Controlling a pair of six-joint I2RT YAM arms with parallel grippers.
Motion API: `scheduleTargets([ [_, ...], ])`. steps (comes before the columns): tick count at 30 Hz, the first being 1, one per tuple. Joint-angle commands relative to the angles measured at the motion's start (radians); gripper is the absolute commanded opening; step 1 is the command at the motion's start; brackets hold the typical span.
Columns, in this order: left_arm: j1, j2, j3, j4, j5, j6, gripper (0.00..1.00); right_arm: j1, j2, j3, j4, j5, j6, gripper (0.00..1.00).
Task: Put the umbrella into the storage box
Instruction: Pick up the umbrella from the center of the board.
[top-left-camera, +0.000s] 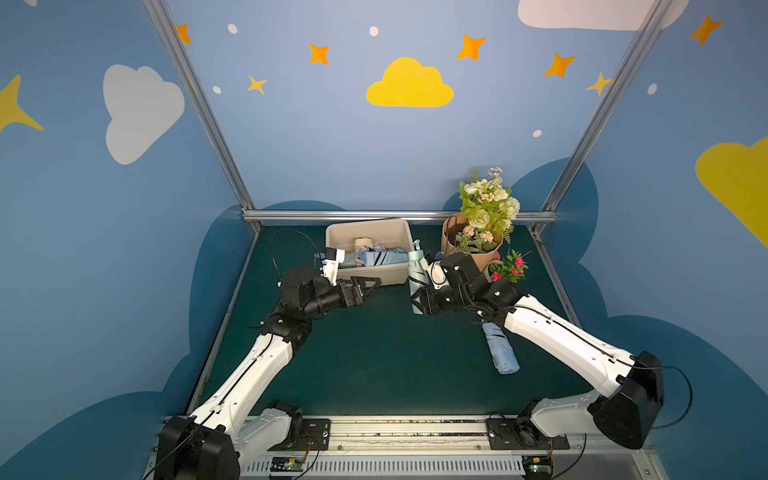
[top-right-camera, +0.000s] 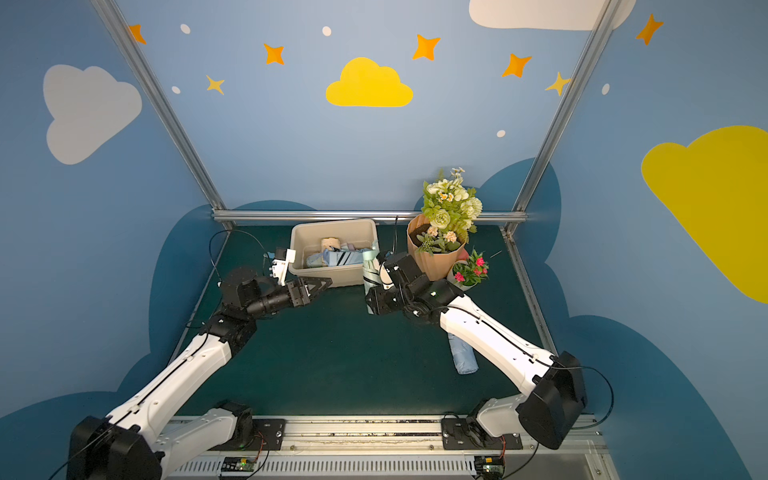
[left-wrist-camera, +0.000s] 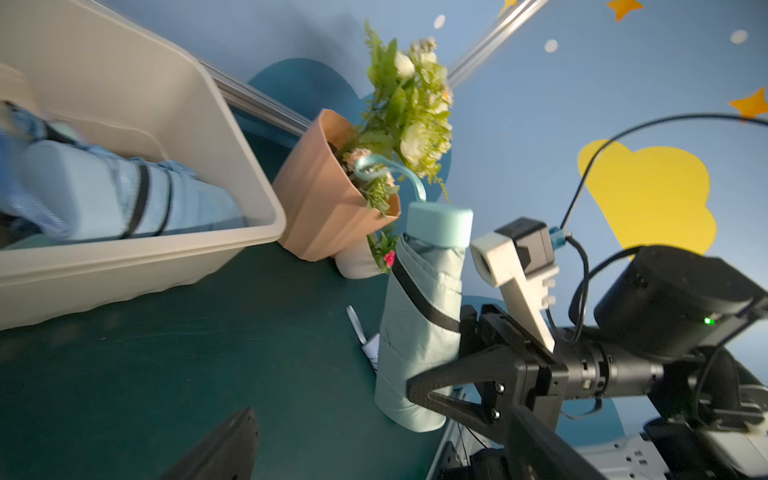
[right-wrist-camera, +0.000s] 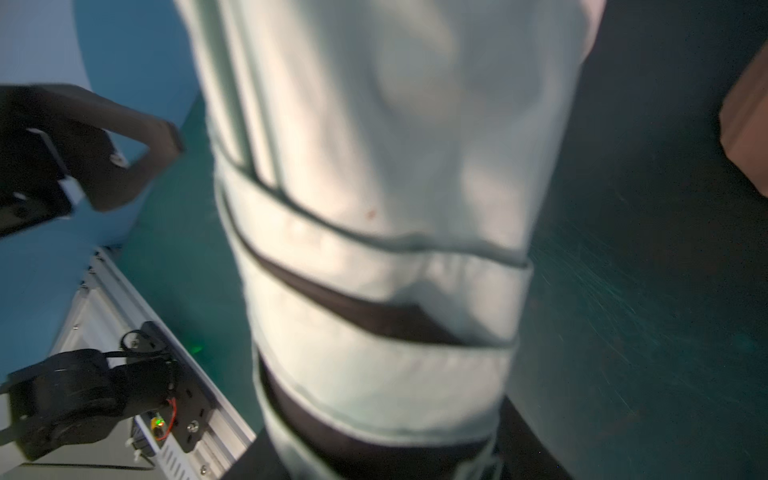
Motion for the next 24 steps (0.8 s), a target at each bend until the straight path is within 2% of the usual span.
scheduleTargets([
  [1,-0.026,0.030,0.032,0.095,0.097,0.000,0.97,0.017,0.022,0.063,0.079,-0.082,-0.024,0.39],
  [12,-0.070,0.085,0.066,0.116,-0.033,0.020,0.90,0.085,0.083,0.110,0.090,-0.098,-0.033,0.39],
  [18,-0.091,0.110,0.080,0.077,-0.058,0.028,0.82,0.109,0.097,0.122,0.110,-0.063,-0.035,0.39],
  [24,-0.104,0.137,0.104,0.009,-0.106,0.029,0.68,0.133,0.122,0.149,0.097,0.013,-0.042,0.39],
])
